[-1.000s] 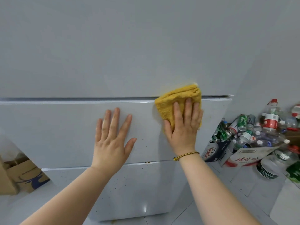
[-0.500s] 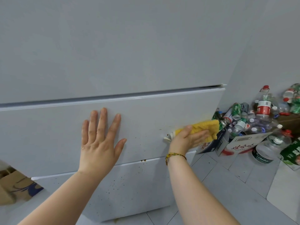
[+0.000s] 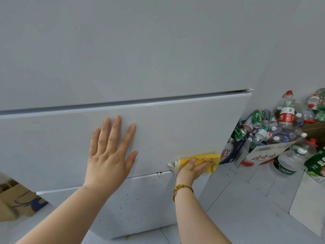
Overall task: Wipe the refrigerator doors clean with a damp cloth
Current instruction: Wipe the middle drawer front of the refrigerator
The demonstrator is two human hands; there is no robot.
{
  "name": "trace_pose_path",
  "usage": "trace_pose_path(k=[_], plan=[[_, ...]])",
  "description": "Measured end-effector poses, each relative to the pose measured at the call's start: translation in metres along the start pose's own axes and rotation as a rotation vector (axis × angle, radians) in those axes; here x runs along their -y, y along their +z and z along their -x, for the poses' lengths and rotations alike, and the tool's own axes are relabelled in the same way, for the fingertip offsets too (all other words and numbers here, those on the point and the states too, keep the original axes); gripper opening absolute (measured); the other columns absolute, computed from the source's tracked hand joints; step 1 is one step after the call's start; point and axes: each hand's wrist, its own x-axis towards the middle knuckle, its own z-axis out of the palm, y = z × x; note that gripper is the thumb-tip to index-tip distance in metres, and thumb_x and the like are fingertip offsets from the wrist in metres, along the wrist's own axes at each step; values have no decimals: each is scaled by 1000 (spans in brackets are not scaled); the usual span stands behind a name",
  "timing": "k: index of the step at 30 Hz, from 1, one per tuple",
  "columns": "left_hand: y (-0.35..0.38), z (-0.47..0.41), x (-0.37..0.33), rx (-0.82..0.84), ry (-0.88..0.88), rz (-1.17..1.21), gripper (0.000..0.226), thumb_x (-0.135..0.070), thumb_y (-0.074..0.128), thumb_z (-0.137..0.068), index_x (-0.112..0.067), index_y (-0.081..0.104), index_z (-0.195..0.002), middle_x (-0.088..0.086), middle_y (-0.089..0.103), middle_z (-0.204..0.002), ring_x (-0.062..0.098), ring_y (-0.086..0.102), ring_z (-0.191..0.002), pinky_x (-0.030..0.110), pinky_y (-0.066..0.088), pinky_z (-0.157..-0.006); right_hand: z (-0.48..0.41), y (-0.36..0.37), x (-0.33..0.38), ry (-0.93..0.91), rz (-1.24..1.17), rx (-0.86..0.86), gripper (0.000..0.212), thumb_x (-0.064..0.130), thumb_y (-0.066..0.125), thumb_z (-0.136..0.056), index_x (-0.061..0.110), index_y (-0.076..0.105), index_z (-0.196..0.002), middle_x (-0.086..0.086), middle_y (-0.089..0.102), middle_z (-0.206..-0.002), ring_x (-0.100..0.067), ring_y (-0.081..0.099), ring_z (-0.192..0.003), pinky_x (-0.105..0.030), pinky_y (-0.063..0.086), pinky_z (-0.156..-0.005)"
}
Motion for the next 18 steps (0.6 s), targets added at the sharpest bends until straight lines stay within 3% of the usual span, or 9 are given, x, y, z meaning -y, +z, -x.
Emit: trace_pose_path(k=[2, 5, 7, 9, 11, 14, 16, 18], plan=[[-3, 0, 0, 20, -13, 16, 54, -49, 10, -94, -23, 23, -140, -5, -18, -154, 10, -18, -141, 27, -11, -115, 3, 3, 13, 43, -37, -15, 55, 19, 27, -100, 11, -3, -146, -5, -7, -156, -21, -2, -144, -31, 4, -113], [-10, 2, 1, 26, -25, 91, 53, -45, 12, -95, -15, 31, -134, 13, 14, -147, 8, -15, -141, 26, -9, -115, 24, 17, 38, -75, -83, -8, 57, 22, 30, -99, 12, -2, -146, -3, -9, -155, -19, -5, -144, -31, 3, -114], [-15, 7, 7, 16, -39, 119, 51, -44, 13, -96, -14, 33, -133, 16, 21, -141, 14, -9, -143, 26, -6, -115, 50, 31, 47, -286, -95, 57, 66, 38, 29, -91, 16, -1, -145, 1, -11, -154, -8, -8, -140, -22, -1, -111], [-19, 15, 17, 4, -74, 109, 51, -43, 15, -96, -13, 34, -132, 18, 23, -140, 17, -4, -142, 28, -5, -115, 79, 46, 46, -623, -60, 112, 64, 51, 25, -86, 25, -1, -139, 6, -12, -147, -1, -8, -134, -14, -6, -107], [-22, 26, 32, 12, -104, 63, 50, -43, 19, -95, -13, 32, -133, 19, 21, -140, 14, -8, -143, 31, -8, -115, 91, 61, 34, -873, 10, 87, 59, 44, 27, -91, 26, 9, -144, -2, -7, -149, -6, -5, -134, -16, -3, -109], [-22, 37, 52, 75, -171, 14, 56, -38, 33, -83, -15, 31, -134, 17, 19, -141, 21, -5, -139, 33, -14, -112, 77, 72, 7, -901, 110, 30, 49, 47, 15, -96, 25, 9, -139, -11, 2, -152, -11, -5, -137, -24, -1, -110], [-23, 42, 64, 118, -171, -19, 60, -37, 33, -80, -15, 29, -135, 16, 18, -141, 14, -14, -141, 35, -15, -111, 75, 72, -19, -851, 159, -4, 58, 49, 11, -95, 16, 12, -142, -17, 6, -150, -26, 3, -135, -29, 3, -112], [-21, 45, 72, 134, -125, -46, 61, -36, 32, -79, -15, 28, -136, 17, 19, -141, 8, -20, -140, 37, -12, -112, 81, 68, -45, -730, 198, 4, 69, 57, 13, -92, 10, 11, -144, -15, 3, -143, -29, 4, -138, -39, 7, -114]])
